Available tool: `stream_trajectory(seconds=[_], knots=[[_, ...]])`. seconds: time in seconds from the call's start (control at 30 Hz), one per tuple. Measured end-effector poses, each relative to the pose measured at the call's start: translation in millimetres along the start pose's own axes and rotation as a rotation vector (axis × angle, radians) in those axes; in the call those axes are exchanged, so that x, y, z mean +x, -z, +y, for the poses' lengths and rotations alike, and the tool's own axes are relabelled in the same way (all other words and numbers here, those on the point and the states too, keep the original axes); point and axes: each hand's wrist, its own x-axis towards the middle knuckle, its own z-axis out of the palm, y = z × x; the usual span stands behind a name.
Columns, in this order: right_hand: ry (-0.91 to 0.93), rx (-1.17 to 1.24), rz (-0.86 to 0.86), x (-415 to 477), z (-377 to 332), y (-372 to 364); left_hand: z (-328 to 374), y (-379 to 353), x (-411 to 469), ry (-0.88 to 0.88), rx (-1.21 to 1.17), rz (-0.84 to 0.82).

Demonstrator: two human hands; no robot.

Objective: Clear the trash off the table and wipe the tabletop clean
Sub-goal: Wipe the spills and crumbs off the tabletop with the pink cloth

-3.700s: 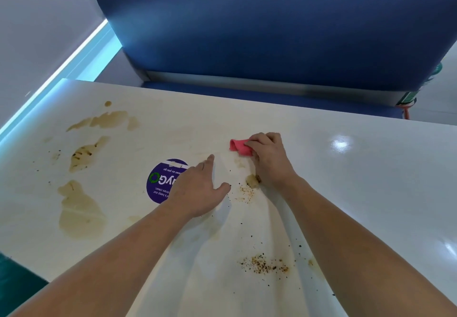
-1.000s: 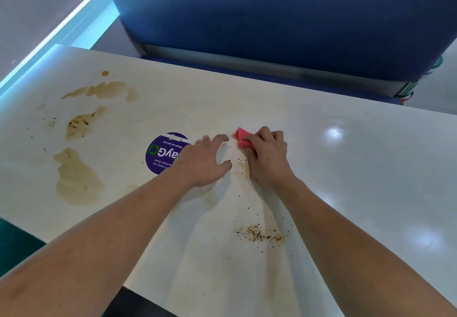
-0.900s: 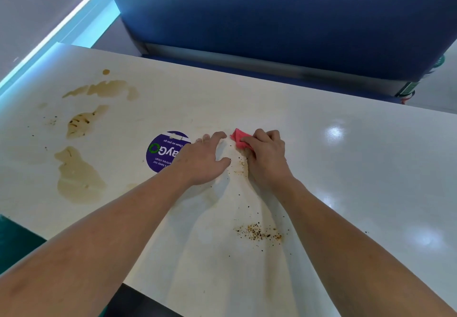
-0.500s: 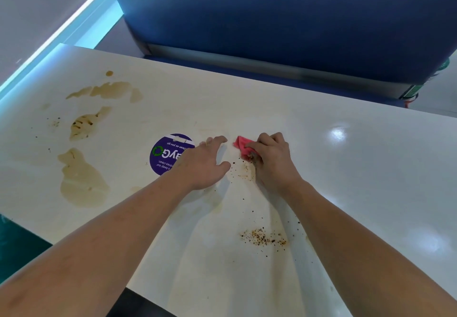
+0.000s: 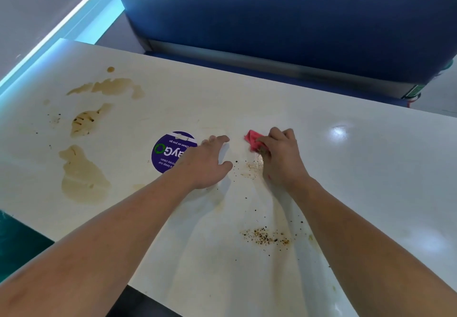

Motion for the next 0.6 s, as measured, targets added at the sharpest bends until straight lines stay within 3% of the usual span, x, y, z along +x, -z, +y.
stream_trajectory(seconds=[0.23, 0.33, 0.47, 0.6], knots=[[0.218, 0.013, -0.143, -54, -1, 18, 6, 0, -3, -0.029, 0.042, -0.018], [0.180, -0.040, -0.107, -42, 12, 21, 4, 0, -2, -0.030, 0.022, -0.016], [-0.017, -0.087, 0.030, -13, 4, 1, 2, -2, -3, -0.021, 0.013, -0.008], [0.118, -0.027, -0.013, -43, -17, -4, 3, -3, -4, -0.018, 0.028, -0.014]])
